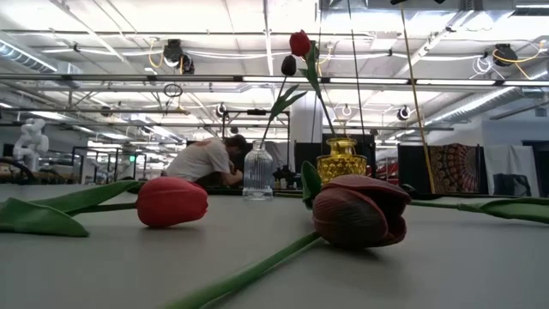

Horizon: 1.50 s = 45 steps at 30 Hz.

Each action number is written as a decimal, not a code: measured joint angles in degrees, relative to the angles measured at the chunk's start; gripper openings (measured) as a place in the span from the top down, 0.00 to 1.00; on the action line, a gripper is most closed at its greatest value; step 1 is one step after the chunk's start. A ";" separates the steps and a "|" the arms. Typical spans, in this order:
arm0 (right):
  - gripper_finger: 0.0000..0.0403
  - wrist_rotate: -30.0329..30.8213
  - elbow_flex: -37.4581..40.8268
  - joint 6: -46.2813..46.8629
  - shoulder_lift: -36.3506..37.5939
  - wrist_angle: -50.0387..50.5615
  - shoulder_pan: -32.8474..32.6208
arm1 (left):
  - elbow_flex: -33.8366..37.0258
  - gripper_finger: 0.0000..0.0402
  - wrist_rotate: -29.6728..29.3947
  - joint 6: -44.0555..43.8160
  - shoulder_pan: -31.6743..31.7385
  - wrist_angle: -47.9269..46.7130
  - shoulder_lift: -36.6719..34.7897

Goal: Sort flowers into vase by color
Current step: Put the right pink tulip into the yellow vase

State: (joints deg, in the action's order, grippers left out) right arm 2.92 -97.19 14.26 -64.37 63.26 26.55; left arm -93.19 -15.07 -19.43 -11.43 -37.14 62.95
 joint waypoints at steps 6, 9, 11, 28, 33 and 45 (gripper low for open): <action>0.54 0.00 0.00 0.00 0.01 -0.01 0.00 | -4.41 0.49 -0.07 -2.64 -3.55 -1.92 4.47; 0.54 0.00 -0.02 0.00 0.01 0.01 0.00 | -6.50 0.49 -0.87 -6.02 -5.23 -6.79 7.21; 0.54 0.00 -0.01 0.00 0.01 0.00 0.00 | -7.59 0.49 -1.92 -8.24 -6.51 -9.53 9.15; 0.54 0.00 0.00 0.01 0.01 0.00 0.00 | -15.98 0.49 0.93 -14.81 -8.98 -30.54 21.17; 0.54 0.00 -0.02 0.00 0.01 0.01 0.00 | -16.00 0.49 5.51 -15.25 -9.40 -33.23 22.84; 0.54 0.00 -0.02 0.00 0.01 -0.01 -0.01 | -16.00 0.49 11.82 -13.02 -10.09 -38.99 30.58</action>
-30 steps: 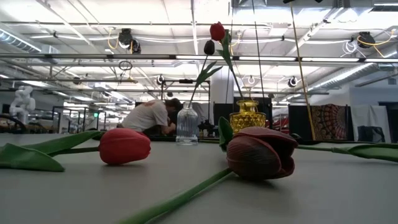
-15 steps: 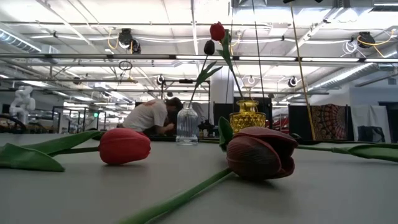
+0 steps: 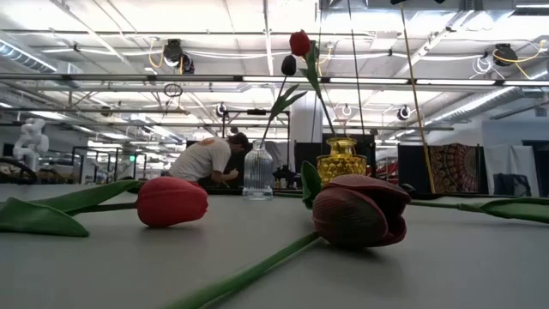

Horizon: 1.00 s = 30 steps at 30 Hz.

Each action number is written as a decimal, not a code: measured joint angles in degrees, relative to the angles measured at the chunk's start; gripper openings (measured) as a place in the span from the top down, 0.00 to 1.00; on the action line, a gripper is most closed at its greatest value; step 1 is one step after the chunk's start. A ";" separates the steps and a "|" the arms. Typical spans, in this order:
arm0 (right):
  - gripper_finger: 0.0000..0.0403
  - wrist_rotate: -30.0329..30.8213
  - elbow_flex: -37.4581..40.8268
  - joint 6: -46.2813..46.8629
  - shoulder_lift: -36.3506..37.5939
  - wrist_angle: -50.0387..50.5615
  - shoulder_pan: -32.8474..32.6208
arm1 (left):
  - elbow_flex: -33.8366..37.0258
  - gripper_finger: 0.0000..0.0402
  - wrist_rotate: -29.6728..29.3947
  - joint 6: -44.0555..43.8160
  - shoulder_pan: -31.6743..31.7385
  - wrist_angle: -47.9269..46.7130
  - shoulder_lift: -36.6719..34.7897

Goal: Sort flowers into vase by color
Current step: Put the right pink tulip into the yellow vase

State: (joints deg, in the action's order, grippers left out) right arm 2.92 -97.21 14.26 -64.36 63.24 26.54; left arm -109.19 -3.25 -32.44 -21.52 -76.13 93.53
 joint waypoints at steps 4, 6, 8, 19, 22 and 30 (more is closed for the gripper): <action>0.54 0.00 0.00 0.00 0.00 0.00 0.00 | 0.00 0.49 0.00 0.28 0.58 -3.22 2.08; 0.54 0.00 0.01 0.01 0.00 0.00 0.00 | 0.00 0.49 -0.02 0.28 1.08 -4.62 2.79; 0.54 0.00 0.00 0.00 0.00 0.00 -0.01 | 0.00 0.49 -0.15 0.30 1.49 -5.35 3.04; 0.54 0.00 0.00 0.00 0.00 0.00 -0.01 | 0.07 0.49 -6.44 7.17 2.53 -5.88 3.16; 0.54 0.00 0.00 0.00 0.00 0.02 0.01 | 1.08 0.49 -6.45 9.34 3.45 -5.91 3.11; 0.54 0.01 0.00 0.00 -0.01 0.00 -0.02 | 9.03 0.49 -4.31 13.78 7.13 -2.07 2.18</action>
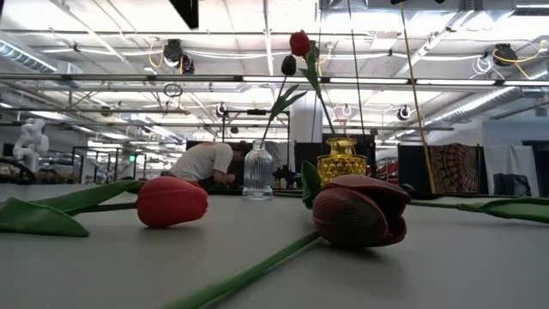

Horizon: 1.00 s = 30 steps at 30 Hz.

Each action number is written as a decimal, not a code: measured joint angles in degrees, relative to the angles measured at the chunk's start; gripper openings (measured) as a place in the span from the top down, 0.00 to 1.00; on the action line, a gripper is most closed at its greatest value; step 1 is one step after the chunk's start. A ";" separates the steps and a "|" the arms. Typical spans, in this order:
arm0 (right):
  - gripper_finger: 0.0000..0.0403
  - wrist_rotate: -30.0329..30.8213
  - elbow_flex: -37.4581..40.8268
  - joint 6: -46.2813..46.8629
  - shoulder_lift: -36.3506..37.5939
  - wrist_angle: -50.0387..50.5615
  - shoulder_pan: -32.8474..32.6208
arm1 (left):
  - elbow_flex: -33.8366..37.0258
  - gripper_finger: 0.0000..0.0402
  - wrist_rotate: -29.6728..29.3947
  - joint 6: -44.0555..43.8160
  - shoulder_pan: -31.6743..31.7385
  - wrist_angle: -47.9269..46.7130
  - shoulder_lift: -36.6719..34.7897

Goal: Sort flowers into vase by color
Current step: Put the right pink tulip into the yellow vase

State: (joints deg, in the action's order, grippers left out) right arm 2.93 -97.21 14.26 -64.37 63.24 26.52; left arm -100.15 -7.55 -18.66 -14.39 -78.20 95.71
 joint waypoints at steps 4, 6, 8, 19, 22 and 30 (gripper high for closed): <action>0.54 -0.01 0.00 0.00 0.01 0.00 0.00 | 3.23 0.49 4.29 2.55 1.77 5.19 -0.45; 0.54 -0.01 0.02 0.00 0.01 0.02 0.02 | 4.47 0.49 5.00 3.48 2.53 5.49 -0.55; 0.54 -0.01 0.01 0.01 0.01 0.00 0.00 | 5.26 0.49 5.64 4.97 3.64 5.97 -0.64; 0.54 -0.01 0.01 0.00 0.01 0.02 0.00 | 12.88 0.49 13.92 17.07 10.92 8.21 -1.30; 0.54 -0.01 0.02 0.00 0.01 0.00 0.01 | 16.00 0.49 16.43 19.55 12.35 11.39 -1.30; 0.54 -0.01 0.00 0.00 0.01 0.02 0.02 | 24.94 0.49 22.14 19.23 14.10 20.52 -1.27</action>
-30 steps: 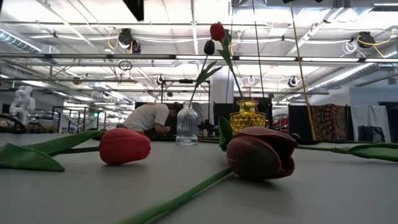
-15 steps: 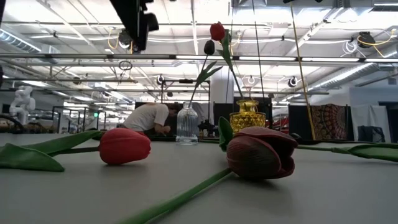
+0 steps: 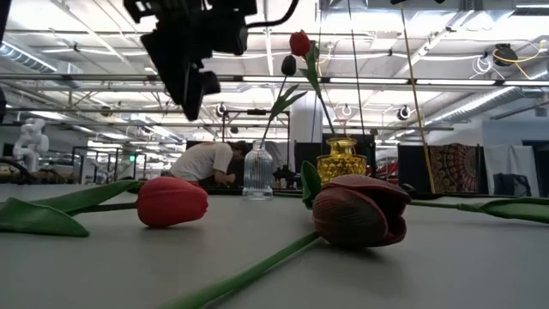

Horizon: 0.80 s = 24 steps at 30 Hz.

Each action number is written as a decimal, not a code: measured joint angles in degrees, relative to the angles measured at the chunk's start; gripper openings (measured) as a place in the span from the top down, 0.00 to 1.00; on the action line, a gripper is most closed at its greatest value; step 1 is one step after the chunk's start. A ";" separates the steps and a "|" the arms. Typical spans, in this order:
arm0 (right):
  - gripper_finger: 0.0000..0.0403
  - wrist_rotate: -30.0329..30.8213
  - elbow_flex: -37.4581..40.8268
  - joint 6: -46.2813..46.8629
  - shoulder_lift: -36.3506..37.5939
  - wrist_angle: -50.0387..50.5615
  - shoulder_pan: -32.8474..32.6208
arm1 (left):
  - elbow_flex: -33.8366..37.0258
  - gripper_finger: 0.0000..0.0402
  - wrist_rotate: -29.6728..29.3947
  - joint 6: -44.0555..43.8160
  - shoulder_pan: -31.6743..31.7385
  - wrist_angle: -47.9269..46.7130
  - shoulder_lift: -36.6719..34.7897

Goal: Sort flowers into vase by color
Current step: Put the right pink tulip into the yellow vase

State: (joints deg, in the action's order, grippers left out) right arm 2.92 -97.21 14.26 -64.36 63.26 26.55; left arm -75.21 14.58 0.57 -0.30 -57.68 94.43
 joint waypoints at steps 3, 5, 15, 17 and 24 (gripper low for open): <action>0.54 0.00 0.00 0.00 0.00 0.00 -0.01 | 2.39 0.49 2.31 -0.10 -0.09 1.53 0.00; 0.54 0.00 0.01 0.00 0.00 -0.01 0.00 | 3.84 0.49 3.74 -0.21 -0.10 2.64 0.00; 0.54 0.00 0.00 0.00 0.00 -0.01 -0.01 | 9.14 0.49 10.05 -0.86 -1.22 11.05 0.04; 0.54 0.00 0.00 0.00 0.00 -0.01 -0.02 | 9.22 0.49 10.99 -1.05 -1.77 12.12 0.04; 0.54 0.00 0.02 0.00 0.00 0.00 -0.02 | 9.24 0.49 15.58 -0.24 -2.85 13.89 0.04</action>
State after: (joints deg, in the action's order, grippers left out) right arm 2.92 -97.19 14.26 -64.36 63.26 26.52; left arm -65.98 30.16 0.33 -3.14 -43.79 94.48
